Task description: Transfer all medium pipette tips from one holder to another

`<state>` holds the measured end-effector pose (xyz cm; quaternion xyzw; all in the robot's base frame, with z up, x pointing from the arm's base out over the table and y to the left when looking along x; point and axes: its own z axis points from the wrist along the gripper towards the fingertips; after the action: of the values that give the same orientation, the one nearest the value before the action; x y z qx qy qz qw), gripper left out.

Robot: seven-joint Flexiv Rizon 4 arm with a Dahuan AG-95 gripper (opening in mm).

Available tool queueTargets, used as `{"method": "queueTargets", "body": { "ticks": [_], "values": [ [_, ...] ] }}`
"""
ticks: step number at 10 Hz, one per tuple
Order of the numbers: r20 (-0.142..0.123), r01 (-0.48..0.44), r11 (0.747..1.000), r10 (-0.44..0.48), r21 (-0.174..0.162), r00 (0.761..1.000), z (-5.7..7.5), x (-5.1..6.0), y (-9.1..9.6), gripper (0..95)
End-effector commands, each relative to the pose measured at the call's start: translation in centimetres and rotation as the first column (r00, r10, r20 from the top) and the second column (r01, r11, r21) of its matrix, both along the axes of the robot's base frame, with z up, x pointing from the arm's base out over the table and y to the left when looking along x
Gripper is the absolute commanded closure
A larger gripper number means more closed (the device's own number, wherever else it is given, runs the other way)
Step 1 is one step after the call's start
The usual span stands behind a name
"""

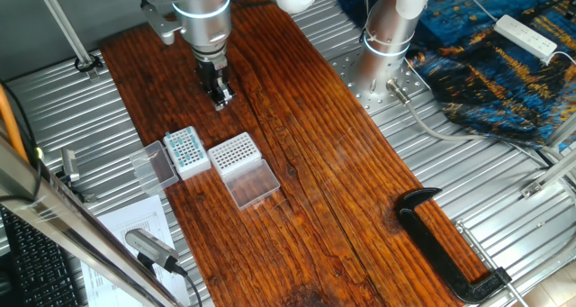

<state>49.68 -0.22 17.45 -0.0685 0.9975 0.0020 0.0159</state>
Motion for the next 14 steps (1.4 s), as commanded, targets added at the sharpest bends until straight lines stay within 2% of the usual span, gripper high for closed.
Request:
{"method": "queueTargets", "body": {
  "ticks": [1,2,3,4,8,11,14],
  "values": [
    [-0.04,-0.039,0.999,0.039,0.006,0.998,0.1,0.9,0.1,95.0],
    [-0.09,-0.051,0.999,0.052,0.012,0.995,0.2,1.9,0.3,95.0],
    [-0.123,-0.076,0.997,0.078,0.018,0.989,0.2,2.8,0.4,95.0],
    [-0.12,-0.127,0.992,0.129,0.023,0.984,-0.1,4.4,0.5,95.0],
    [-0.113,-0.227,0.974,0.228,0.021,0.967,-0.5,8.5,1.6,95.0],
    [-0.111,-0.248,0.968,0.249,0.023,0.962,-1.1,10.5,2.4,95.0],
    [-0.108,-0.243,0.97,0.244,0.028,0.964,-2.3,11.0,3.6,95.0]
  ]
}}
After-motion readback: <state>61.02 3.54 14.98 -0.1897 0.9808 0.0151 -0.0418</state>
